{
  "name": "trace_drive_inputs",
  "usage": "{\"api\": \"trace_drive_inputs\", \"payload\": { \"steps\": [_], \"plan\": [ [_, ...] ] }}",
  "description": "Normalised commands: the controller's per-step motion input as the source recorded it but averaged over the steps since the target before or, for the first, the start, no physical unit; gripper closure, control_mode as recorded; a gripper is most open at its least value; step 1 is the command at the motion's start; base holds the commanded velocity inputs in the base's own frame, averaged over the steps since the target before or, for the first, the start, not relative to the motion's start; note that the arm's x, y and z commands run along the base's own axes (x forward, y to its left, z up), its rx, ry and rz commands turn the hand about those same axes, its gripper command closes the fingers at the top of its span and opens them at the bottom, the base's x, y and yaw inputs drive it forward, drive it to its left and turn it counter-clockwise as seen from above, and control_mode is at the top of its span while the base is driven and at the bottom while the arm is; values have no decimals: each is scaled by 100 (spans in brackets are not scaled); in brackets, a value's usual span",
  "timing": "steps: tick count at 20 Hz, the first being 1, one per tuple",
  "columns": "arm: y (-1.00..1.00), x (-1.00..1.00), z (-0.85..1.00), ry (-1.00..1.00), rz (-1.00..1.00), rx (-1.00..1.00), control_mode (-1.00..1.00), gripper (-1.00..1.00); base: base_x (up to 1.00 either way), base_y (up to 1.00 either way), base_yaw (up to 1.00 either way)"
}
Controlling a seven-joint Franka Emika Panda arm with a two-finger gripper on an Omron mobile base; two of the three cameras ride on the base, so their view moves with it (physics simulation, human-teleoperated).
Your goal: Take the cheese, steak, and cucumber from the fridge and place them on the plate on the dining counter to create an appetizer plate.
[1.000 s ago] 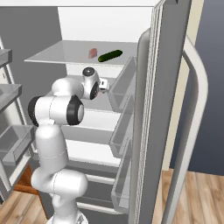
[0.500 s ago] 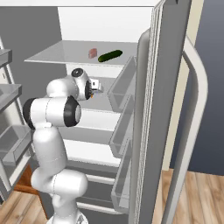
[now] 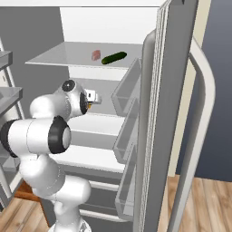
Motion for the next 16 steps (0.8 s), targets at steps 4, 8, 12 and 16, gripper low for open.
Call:
{"api": "trace_drive_inputs", "payload": {
  "steps": [4,8,12,16],
  "plan": [
    [-80,-100,62,-25,-3,3,-100,100,0,0,0],
    [-57,-100,81,-23,-3,7,-100,100,0,0,0],
    [-6,-100,76,-12,0,8,-100,100,0,0,0],
    [-3,-100,86,-1,0,8,-100,100,0,0,0]
  ]
}}
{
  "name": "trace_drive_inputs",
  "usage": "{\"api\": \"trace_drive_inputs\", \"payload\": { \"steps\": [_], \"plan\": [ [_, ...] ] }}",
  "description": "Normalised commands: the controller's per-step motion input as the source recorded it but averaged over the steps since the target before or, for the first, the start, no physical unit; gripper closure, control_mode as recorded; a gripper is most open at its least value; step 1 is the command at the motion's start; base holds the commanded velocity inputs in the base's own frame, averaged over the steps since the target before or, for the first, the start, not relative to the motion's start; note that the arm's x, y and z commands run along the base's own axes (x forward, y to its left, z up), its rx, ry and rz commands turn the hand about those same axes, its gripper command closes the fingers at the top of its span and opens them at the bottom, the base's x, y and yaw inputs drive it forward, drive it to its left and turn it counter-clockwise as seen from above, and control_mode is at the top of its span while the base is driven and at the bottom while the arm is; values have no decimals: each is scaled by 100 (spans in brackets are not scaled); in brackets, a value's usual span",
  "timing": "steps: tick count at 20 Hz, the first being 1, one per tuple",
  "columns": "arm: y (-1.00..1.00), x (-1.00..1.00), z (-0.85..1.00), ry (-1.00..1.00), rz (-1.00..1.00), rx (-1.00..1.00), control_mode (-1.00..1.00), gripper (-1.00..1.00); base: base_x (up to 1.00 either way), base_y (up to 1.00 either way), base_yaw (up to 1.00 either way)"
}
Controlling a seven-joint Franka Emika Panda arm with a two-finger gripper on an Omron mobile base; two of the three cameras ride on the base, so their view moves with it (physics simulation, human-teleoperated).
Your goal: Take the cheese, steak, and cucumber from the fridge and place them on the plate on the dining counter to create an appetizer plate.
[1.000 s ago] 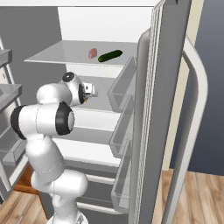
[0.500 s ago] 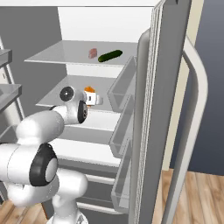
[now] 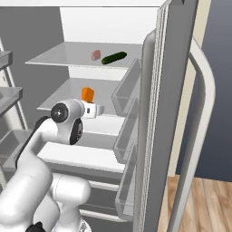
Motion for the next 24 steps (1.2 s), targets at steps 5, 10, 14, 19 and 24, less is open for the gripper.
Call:
{"api": "trace_drive_inputs", "payload": {
  "steps": [5,10,14,19,24],
  "plan": [
    [-14,-100,93,2,0,14,-100,100,0,0,0],
    [-12,-100,56,20,0,16,-100,100,0,0,0],
    [-3,-91,-6,32,0,5,-100,100,0,0,0],
    [0,-84,-7,19,0,0,-100,100,0,0,0],
    [0,-100,3,3,0,4,-100,100,0,0,0]
  ]
}}
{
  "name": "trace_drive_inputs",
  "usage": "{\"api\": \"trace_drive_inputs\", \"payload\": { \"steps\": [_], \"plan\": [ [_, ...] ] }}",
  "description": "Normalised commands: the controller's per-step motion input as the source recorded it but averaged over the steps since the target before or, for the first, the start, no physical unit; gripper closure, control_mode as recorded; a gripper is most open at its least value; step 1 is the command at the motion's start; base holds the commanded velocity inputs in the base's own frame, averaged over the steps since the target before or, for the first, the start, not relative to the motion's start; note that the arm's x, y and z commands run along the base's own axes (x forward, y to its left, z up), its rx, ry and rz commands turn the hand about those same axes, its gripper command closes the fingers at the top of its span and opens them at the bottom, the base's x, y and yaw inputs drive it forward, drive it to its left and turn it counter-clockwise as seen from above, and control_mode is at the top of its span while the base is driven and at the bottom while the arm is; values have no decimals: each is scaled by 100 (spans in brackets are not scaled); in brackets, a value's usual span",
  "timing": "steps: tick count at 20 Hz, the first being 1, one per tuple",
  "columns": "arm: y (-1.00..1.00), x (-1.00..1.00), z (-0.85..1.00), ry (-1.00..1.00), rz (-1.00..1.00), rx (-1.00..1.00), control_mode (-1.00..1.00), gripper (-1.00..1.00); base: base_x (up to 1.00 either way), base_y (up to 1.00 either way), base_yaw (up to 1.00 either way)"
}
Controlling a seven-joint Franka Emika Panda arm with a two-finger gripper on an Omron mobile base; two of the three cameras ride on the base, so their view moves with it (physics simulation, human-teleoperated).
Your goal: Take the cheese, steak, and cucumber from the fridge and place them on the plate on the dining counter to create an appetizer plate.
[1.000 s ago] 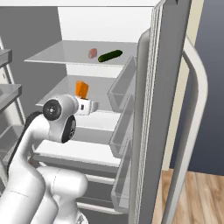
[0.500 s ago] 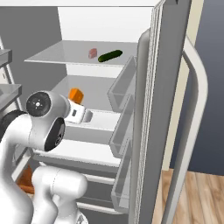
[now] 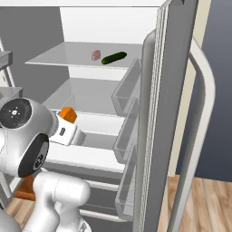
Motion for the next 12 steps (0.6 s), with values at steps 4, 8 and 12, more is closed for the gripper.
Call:
{"api": "trace_drive_inputs", "payload": {
  "steps": [4,8,12],
  "plan": [
    [0,-100,6,0,0,8,-100,100,0,0,0],
    [0,-67,7,0,0,6,100,100,-20,0,0],
    [0,0,0,0,0,0,100,100,-93,0,0]
  ]
}}
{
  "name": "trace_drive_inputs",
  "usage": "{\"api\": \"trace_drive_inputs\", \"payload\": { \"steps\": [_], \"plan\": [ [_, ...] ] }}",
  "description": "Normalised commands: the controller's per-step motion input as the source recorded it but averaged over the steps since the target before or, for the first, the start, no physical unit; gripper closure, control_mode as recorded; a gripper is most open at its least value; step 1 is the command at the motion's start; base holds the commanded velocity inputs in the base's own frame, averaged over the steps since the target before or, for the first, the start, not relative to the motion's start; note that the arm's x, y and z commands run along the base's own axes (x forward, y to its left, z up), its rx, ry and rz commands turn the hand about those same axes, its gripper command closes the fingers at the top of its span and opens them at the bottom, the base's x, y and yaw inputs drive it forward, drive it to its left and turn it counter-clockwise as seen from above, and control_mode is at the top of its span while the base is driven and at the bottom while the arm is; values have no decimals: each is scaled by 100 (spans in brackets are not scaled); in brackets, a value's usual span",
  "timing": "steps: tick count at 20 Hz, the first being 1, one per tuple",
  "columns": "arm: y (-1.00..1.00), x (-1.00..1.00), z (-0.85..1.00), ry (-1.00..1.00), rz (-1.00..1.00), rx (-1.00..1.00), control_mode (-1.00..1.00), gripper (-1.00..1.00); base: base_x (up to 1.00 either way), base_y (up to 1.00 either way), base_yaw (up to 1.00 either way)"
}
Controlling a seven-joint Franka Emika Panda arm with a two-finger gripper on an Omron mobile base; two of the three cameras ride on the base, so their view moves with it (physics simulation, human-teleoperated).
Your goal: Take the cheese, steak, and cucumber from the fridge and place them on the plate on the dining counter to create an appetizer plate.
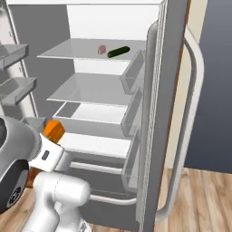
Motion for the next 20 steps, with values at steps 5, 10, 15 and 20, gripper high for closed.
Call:
{"api": "trace_drive_inputs", "payload": {
  "steps": [5,10,15,20],
  "plan": [
    [0,0,0,0,0,0,100,100,-77,0,-7],
    [0,0,0,0,0,0,100,100,-83,1,-20],
    [0,0,0,0,0,0,100,100,-98,2,-48],
    [0,0,0,0,0,0,100,100,-69,6,-71]
  ]
}}
